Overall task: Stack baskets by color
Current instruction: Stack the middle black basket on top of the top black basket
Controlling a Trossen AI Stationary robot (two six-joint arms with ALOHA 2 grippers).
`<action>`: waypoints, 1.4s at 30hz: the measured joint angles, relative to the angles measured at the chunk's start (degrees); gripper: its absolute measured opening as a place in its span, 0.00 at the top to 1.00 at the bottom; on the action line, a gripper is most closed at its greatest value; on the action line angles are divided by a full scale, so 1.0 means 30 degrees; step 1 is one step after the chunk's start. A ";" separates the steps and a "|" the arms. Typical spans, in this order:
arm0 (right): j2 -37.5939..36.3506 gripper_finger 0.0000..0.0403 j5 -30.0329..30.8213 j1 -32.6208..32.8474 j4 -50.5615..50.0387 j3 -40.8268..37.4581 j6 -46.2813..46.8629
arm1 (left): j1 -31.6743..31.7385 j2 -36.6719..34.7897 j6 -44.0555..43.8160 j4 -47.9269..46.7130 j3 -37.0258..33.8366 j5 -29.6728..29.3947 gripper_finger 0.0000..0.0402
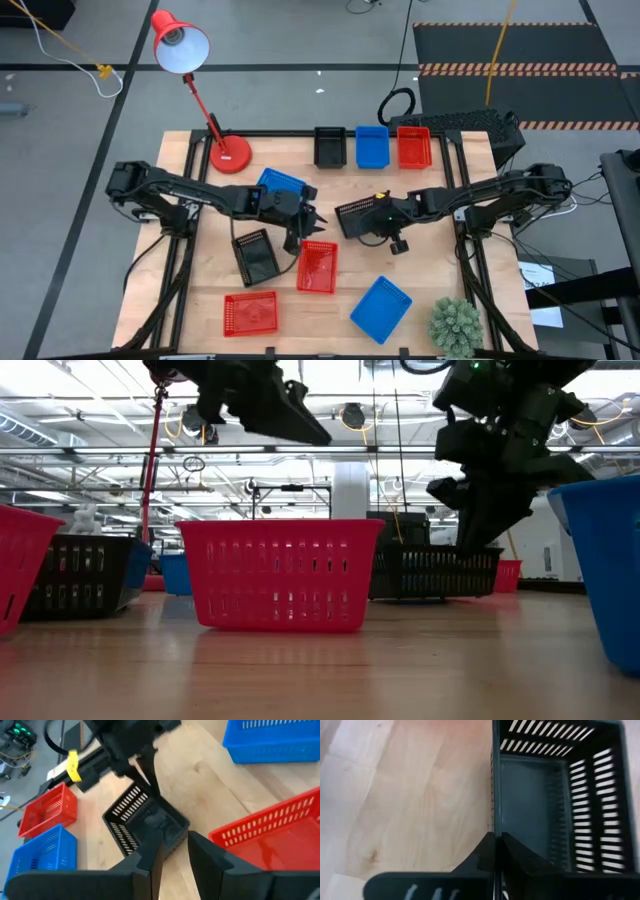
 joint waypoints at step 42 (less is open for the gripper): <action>-0.1110 0.98 0.1494 0.1507 0.2361 0.0000 -0.3881 | 0.0349 0.5776 0.4242 -0.2919 0.3721 0.0439 0.86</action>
